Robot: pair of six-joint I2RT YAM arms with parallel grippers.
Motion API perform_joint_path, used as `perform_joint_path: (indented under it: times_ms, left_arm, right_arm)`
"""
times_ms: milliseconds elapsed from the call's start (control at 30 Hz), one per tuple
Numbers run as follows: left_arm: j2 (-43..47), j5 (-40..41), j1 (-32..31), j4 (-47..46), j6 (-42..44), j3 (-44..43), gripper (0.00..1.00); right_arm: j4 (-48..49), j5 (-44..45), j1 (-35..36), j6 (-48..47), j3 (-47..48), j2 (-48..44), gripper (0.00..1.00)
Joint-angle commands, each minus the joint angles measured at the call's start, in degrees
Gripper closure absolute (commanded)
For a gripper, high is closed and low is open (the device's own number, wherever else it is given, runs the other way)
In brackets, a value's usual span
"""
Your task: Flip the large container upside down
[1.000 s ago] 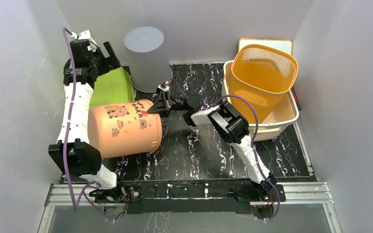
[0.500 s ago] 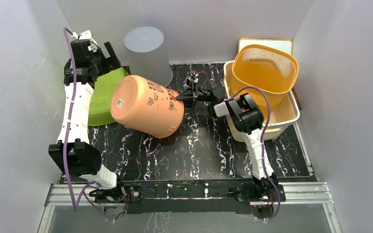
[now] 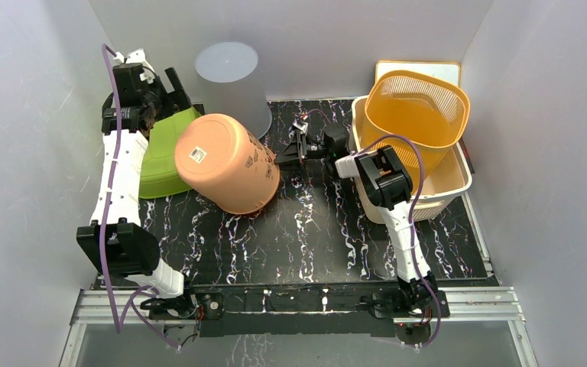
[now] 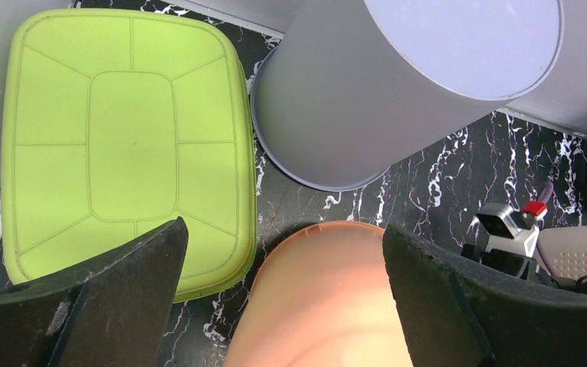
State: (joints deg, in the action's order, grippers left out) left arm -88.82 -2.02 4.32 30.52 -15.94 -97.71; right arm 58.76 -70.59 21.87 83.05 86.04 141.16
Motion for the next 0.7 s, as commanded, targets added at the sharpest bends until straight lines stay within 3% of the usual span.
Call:
perform_joint_path:
  times_ms: [0, 133, 333, 667]
  left_arm:
    - [0.77, 0.09, -0.25, 0.52, 0.81, 0.34, 0.02]
    - [0.21, 0.13, -0.19, 0.43, 0.91, -0.01, 0.02]
    - [-0.61, -0.43, -0.25, 0.02, 0.56, 0.33, 0.02]
    - [-1.07, -1.03, -0.27, -0.12, 0.39, 0.31, 0.02]
  right_arm:
    - [-23.87, 3.46, -0.42, -20.9, 5.84, -1.13, 0.57]
    - [-44.46, 9.43, -0.42, -35.41, 11.54, -1.18, 0.57]
    - [-64.22, 21.35, -0.44, -48.55, 19.06, -2.09, 0.56]
    - [-83.14, 44.25, 2.35, -62.67, 26.33, -9.13, 0.56]
